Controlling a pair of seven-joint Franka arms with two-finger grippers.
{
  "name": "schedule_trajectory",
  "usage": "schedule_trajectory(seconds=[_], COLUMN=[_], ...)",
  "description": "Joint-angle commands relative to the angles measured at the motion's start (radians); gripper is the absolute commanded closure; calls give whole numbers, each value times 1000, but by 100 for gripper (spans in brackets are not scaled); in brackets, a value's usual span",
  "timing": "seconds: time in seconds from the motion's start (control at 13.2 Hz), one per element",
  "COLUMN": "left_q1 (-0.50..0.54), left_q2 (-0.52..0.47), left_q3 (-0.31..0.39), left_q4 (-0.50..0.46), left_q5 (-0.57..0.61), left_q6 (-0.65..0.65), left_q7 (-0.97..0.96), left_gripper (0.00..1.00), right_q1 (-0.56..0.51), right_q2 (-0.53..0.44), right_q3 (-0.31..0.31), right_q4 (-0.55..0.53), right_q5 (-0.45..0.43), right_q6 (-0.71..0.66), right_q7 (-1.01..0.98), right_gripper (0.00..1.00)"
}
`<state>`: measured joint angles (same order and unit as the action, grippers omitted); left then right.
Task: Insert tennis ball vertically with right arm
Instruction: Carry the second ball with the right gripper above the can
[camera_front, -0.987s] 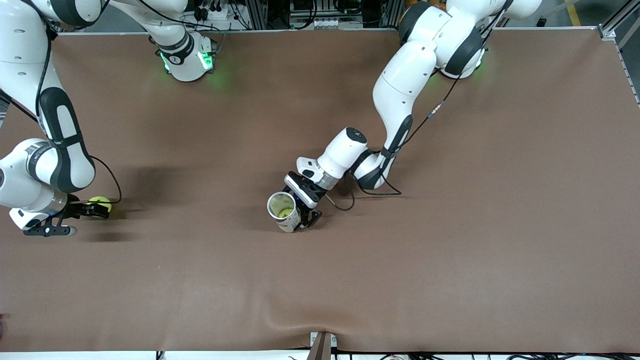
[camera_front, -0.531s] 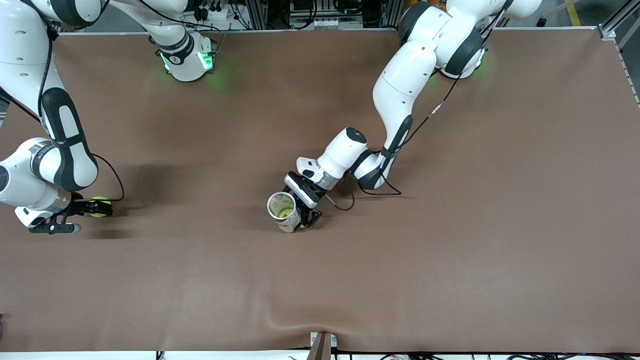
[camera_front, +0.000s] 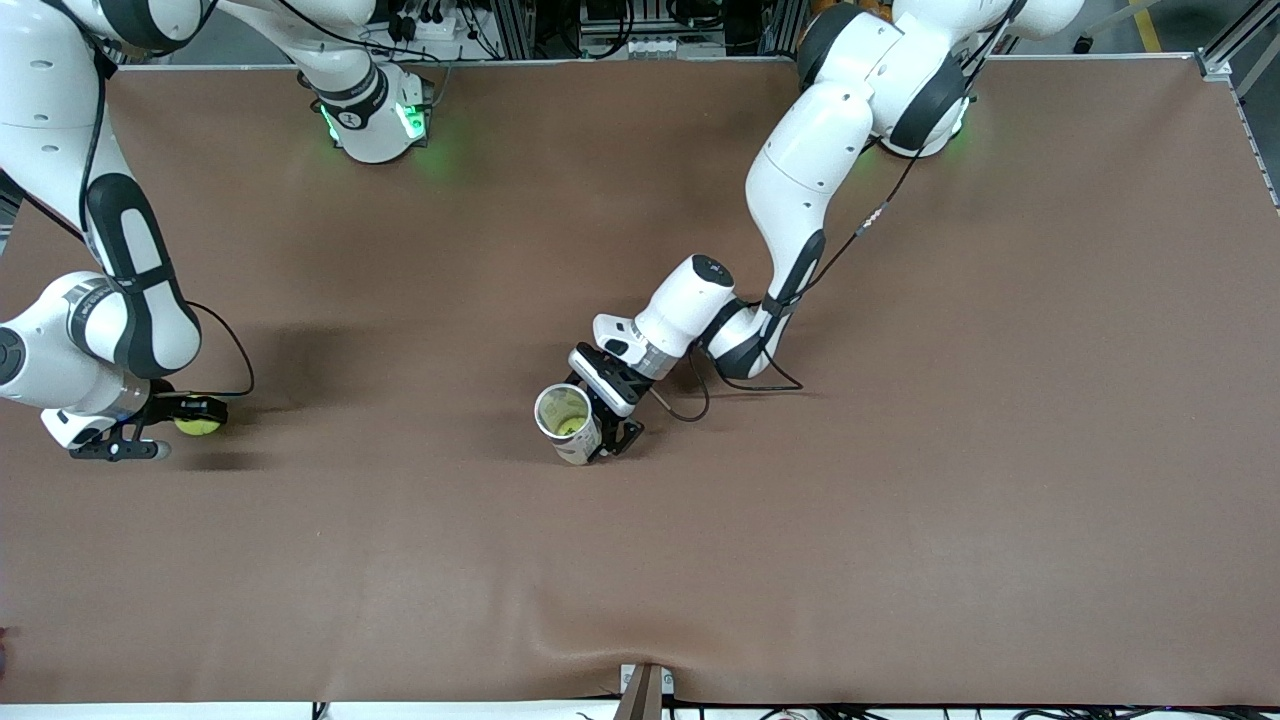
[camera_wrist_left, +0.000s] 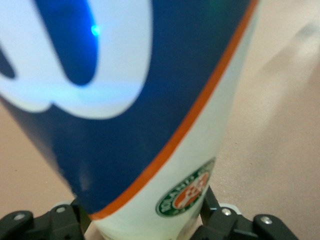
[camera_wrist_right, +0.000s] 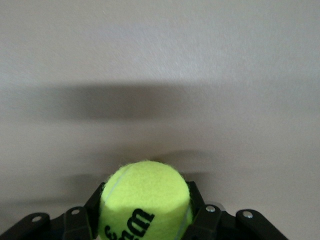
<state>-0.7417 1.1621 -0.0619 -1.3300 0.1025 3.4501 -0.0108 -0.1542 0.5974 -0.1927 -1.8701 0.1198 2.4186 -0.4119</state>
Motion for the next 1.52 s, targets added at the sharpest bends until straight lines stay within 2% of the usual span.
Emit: schedule_trajectory(seconds=[0.0, 0.23, 0.68, 0.99, 1.14, 1.44], left_q1=[-15, -16, -15, -15, -15, -15], left_q2=[24, 24, 24, 24, 24, 24], left_q3=[13, 13, 13, 13, 13, 13], left_q4=[37, 37, 37, 37, 38, 38], left_q5=[-24, -24, -24, -24, -24, -24], left_q6=[11, 11, 11, 11, 11, 11], left_q7=[-6, -6, -6, -6, -6, -6], left_gripper=[15, 15, 15, 15, 15, 15], right_q1=[25, 91, 198, 362, 451, 617], right_q2=[-73, -135, -281, -303, -300, -275], right_q3=[6, 2, 4, 7, 10, 10], right_q4=[8, 80, 152, 294, 348, 382], right_q5=[15, 3, -9, -11, -9, -12], right_q6=[-76, -234, -439, -669, -702, -688], right_q7=[-5, 88, 181, 518, 704, 997], right_gripper=[100, 100, 100, 100, 100, 100])
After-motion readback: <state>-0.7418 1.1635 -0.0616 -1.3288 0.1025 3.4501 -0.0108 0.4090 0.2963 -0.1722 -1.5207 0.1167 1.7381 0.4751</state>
